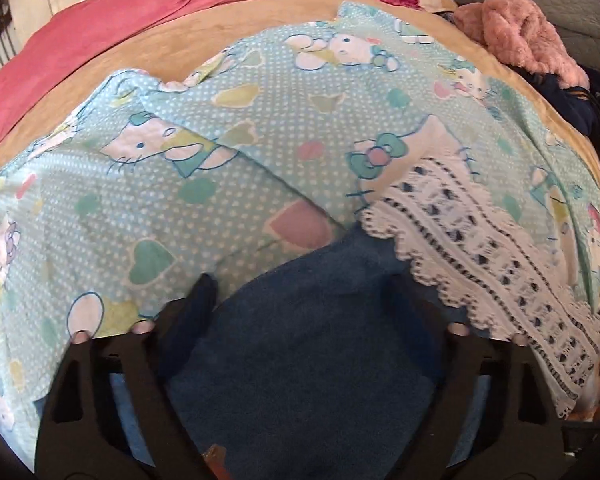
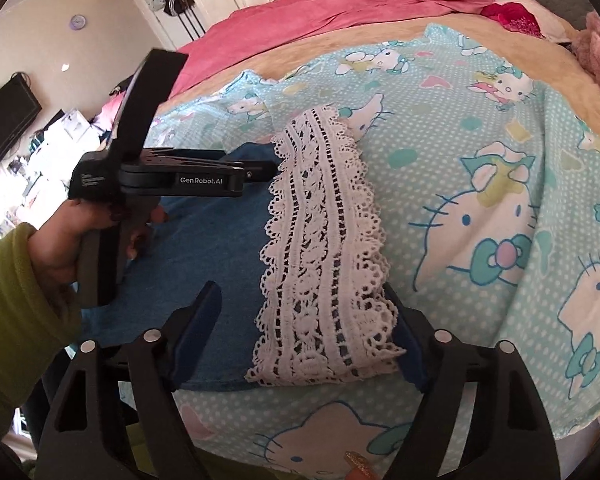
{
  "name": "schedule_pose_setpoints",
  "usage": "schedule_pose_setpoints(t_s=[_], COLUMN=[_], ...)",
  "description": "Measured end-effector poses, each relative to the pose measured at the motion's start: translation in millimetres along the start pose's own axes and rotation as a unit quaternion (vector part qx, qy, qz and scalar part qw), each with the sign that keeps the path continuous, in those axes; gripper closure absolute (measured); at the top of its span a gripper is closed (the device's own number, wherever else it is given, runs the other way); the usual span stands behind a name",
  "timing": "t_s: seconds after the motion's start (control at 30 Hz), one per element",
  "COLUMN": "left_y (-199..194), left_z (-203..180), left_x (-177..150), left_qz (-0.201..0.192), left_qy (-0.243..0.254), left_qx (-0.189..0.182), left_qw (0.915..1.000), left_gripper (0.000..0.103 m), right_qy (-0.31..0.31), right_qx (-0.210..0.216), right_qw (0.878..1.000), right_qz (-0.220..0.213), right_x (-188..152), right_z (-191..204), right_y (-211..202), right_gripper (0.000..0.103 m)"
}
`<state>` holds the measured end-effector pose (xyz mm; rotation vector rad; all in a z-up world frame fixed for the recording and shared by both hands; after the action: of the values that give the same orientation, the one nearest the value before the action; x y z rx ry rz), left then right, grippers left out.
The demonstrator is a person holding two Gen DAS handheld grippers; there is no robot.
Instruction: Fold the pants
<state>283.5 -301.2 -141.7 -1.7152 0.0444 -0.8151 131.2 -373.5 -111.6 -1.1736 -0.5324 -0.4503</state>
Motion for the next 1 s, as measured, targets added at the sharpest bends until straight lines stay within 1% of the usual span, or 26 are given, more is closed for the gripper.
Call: schedule_pose_setpoints(t_s=[0.03, 0.07, 0.1, 0.13, 0.17, 0.23, 0.3, 0.37, 0.5, 0.63, 0.73, 0.83, 0.9, 0.97, 1.0], left_y=[-1, -2, -3, -4, -5, -6, -8, -12, -27, -48, -67, -84, -98, -113, -119], left_z=[-4, -8, -10, -13, -15, -16, -14, -10, 4, 28, 52, 81, 106, 129, 138], left_x=[-1, -2, -2, -2, -2, -2, -2, -3, -3, -6, -14, -28, -43, -60, -66], left_qz=[0.0, 0.002, 0.002, 0.001, 0.001, -0.001, -0.007, -0.013, -0.03, -0.052, -0.071, -0.079, -0.085, -0.089, -0.093], left_qy=[0.004, 0.006, 0.008, 0.009, 0.007, 0.001, -0.007, -0.024, -0.061, -0.099, -0.126, -0.157, -0.186, -0.227, -0.241], left_qx=[-0.007, -0.012, -0.011, -0.011, -0.012, -0.011, -0.02, -0.038, -0.071, -0.09, -0.095, -0.092, -0.08, -0.073, -0.071], left_qw=[1.0, 0.9999, 0.9999, 0.9999, 0.9999, 0.9999, 0.9997, 0.9989, 0.9952, 0.9897, 0.9849, 0.9801, 0.9756, 0.967, 0.9634], left_gripper=[0.049, 0.061, 0.068, 0.083, 0.094, 0.096, 0.098, 0.101, 0.102, 0.102, 0.102, 0.1, 0.097, 0.083, 0.081], right_qy=[-0.002, -0.003, -0.004, -0.003, -0.004, -0.015, -0.028, -0.045, -0.083, -0.127, -0.167, -0.21, -0.229, -0.254, -0.267], right_qx=[-0.006, -0.009, -0.007, -0.005, -0.001, 0.005, 0.013, 0.026, 0.049, 0.079, 0.098, 0.112, 0.12, 0.123, 0.12], right_qw=[1.0, 1.0, 1.0, 1.0, 1.0, 1.0, 0.999, 0.998, 0.994, 0.987, 0.98, 0.97, 0.966, 0.959, 0.956], right_qz=[0.0, -0.001, 0.0, -0.001, -0.001, -0.007, -0.015, -0.028, -0.045, -0.053, -0.051, -0.04, -0.029, -0.015, -0.01], right_x=[1, 2, 4, 5, 7, 11, 17, 26, 44, 55, 57, 51, 46, 37, 32], right_z=[-1, -1, -1, -1, 0, 7, 16, 32, 66, 111, 148, 184, 201, 219, 225], right_y=[2, 3, 4, 4, 3, 1, -2, -6, -10, -8, -1, 12, 23, 35, 40], right_gripper=[0.041, 0.046, 0.058, 0.068, 0.07, 0.078, 0.081, 0.082, 0.082, 0.082, 0.082, 0.082, 0.082, 0.082, 0.082])
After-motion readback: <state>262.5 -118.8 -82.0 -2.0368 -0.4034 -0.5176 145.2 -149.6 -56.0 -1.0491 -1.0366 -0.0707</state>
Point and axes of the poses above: each gripper's, at about its wrist camera, not at the fingertips, and y roughly the way its jaws point, z to its left, x to its top, the point moved 9 cm from there along y, roughly the way its jaws point, and after that the axes turned 5 degrees about -y, right-handed, at the moved point
